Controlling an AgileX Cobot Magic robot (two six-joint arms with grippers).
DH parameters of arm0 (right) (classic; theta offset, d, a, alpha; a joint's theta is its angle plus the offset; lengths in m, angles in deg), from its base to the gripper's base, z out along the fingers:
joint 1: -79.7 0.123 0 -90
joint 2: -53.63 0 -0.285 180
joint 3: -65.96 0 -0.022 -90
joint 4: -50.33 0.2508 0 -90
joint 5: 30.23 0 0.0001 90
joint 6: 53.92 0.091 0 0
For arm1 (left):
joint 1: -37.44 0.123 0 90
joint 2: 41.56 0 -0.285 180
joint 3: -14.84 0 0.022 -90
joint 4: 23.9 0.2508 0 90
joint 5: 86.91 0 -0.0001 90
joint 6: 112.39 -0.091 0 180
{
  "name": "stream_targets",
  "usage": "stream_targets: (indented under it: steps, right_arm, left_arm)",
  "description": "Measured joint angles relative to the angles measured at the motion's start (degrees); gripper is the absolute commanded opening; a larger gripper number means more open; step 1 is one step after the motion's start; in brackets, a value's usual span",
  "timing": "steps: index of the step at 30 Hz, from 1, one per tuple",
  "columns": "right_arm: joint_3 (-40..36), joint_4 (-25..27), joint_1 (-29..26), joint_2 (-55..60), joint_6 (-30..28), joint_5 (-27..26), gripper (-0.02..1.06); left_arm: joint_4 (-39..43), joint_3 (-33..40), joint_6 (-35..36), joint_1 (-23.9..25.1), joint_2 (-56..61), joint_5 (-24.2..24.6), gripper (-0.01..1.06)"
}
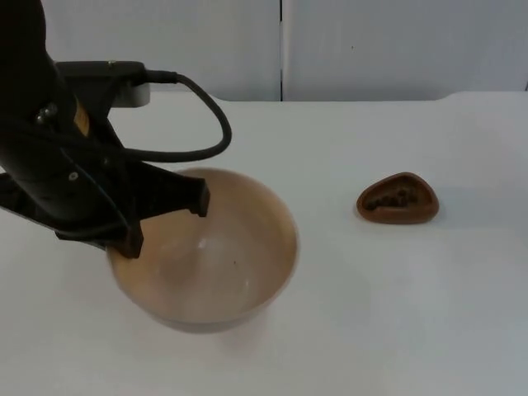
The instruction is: Pick up the bowl with the left hand and pour the coffee beans from the cup into the bowl with the right hand.
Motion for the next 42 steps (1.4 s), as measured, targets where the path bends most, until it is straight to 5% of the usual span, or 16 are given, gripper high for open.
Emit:
stream_targets:
  steps: [8,20,42]
  right_arm:
    - [8.7,-0.6,1.2,11.1,-0.5,3.3,1.04]
    - [21.9,-7.9,13.4,26.7,6.3,6.0,1.04]
    - [45.7,-15.1,14.4,52.5,15.7,17.8,1.04]
  left_arm:
    - [0.2,0.0,3.2,0.0,0.0,0.0,0.00]
    - [0.2,0.0,4.8,0.0,0.0,0.0,0.00]
    - [0.2,0.0,4.9,0.0,0.0,0.0,0.00]
